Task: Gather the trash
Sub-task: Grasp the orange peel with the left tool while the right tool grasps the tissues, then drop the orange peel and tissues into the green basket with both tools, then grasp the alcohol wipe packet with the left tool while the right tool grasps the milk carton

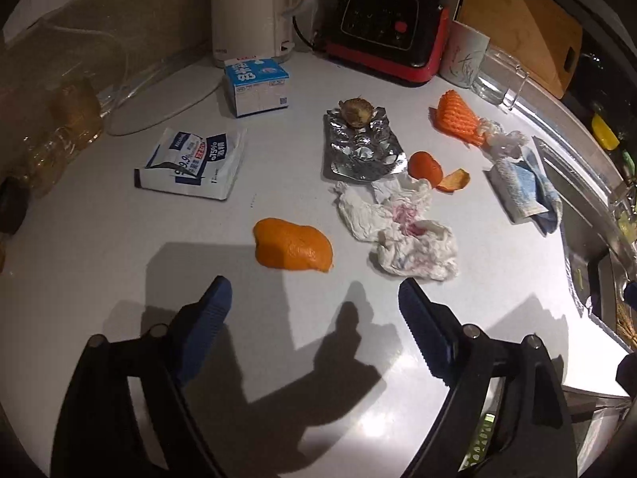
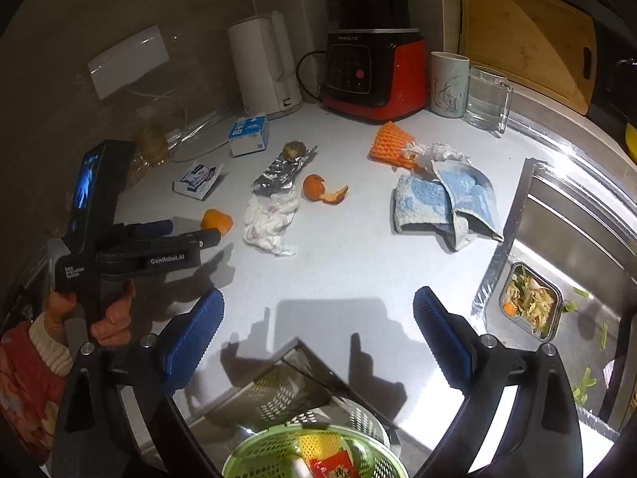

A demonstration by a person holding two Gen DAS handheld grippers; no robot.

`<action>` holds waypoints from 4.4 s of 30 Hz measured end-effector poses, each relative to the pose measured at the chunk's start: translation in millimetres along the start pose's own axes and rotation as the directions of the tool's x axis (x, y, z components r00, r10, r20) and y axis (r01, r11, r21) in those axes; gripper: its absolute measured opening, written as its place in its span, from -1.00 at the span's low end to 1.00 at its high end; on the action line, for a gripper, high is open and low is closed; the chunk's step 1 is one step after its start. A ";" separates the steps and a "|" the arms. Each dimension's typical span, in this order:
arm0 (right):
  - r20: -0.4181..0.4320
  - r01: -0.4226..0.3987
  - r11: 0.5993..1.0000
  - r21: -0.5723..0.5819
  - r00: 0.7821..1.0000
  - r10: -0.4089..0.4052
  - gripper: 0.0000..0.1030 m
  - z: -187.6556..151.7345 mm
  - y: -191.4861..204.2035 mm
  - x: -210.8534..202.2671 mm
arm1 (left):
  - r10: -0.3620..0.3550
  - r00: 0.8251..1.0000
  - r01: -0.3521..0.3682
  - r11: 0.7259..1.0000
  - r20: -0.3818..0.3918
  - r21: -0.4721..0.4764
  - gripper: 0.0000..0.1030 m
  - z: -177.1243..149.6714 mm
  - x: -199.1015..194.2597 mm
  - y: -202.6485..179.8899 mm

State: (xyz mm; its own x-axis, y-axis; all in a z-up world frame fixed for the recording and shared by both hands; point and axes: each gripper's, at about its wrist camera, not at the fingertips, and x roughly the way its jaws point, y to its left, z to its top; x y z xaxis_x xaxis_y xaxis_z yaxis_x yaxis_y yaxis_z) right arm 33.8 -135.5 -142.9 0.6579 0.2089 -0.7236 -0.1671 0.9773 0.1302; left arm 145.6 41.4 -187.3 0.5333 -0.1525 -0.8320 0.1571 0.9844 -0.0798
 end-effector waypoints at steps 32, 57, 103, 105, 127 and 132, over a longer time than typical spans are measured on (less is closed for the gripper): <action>-0.166 -0.134 0.991 0.018 0.977 0.135 -0.69 48.4 45.6 144.5 | -0.089 0.994 0.091 0.995 0.064 -0.027 -0.77 -2.2 -39.2 33.1; -0.093 -0.014 0.993 0.115 0.995 0.025 -0.69 -162.4 -46.0 -136.7 | -0.286 0.945 0.313 0.934 -0.159 0.175 -0.75 -208.8 -133.2 -150.7; 0.012 -0.090 0.995 -0.038 0.996 0.091 0.71 -18.1 16.0 -33.3 | 0.025 0.998 -0.020 0.996 0.066 -0.084 0.72 -43.4 -118.0 27.9; 0.025 -0.094 0.995 -0.033 0.995 0.094 0.71 3.3 21.6 -18.0 | 0.039 0.997 -0.032 0.993 0.060 -0.114 0.72 -21.3 -99.6 40.4; 0.004 -0.042 0.999 -0.028 0.999 0.042 0.71 119.7 38.8 116.1 | 0.173 0.985 -0.173 0.938 -0.028 -0.301 0.72 85.8 56.2 104.3; 0.011 -0.051 0.999 -0.011 0.999 0.051 0.71 127.9 34.5 127.7 | 0.197 0.975 -0.221 0.851 -0.101 -0.475 0.72 93.1 47.3 112.0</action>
State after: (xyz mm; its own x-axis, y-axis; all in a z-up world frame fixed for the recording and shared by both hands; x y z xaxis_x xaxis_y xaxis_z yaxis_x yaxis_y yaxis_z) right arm 206.0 -70.6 -144.1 0.6565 0.2586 -0.7086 -0.2080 0.9650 0.1595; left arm 265.8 136.2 -184.5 0.4673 0.0544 -0.8824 -0.3796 0.9138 -0.1447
